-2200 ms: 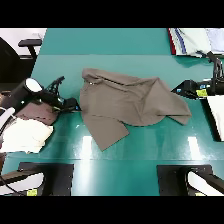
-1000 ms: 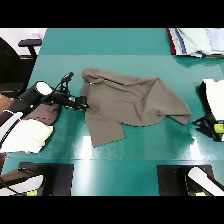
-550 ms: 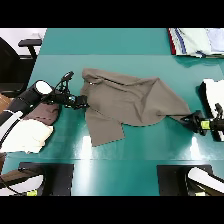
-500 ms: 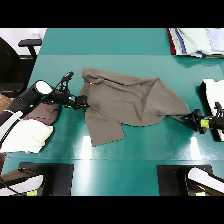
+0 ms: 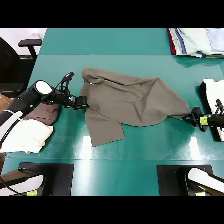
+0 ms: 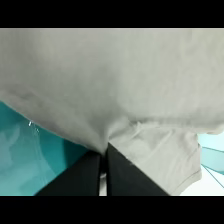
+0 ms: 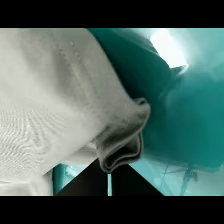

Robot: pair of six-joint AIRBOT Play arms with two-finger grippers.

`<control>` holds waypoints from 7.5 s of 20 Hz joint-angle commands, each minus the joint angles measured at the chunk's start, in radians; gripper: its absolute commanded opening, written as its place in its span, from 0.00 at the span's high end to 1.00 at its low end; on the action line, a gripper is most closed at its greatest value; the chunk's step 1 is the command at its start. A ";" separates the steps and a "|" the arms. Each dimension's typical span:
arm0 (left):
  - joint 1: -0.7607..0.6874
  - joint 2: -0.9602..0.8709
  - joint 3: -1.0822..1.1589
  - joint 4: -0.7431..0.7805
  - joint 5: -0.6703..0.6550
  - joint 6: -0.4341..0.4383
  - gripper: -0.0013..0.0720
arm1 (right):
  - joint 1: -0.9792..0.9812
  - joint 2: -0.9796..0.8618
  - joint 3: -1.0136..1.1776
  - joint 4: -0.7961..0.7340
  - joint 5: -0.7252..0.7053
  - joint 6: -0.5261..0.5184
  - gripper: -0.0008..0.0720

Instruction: Fold the shirts.

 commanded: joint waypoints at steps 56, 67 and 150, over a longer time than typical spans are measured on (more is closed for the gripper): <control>0.179 -0.439 0.917 0.285 -0.490 -0.037 0.95 | 0.406 -0.418 1.066 -0.335 0.314 0.140 0.97; 0.163 -0.403 0.608 0.269 -0.402 -0.071 0.27 | 0.402 -0.323 0.774 -0.204 0.277 0.106 0.47; 0.160 -0.189 0.274 0.146 -0.013 0.006 0.95 | 0.416 -0.308 0.724 -0.351 0.222 0.141 0.97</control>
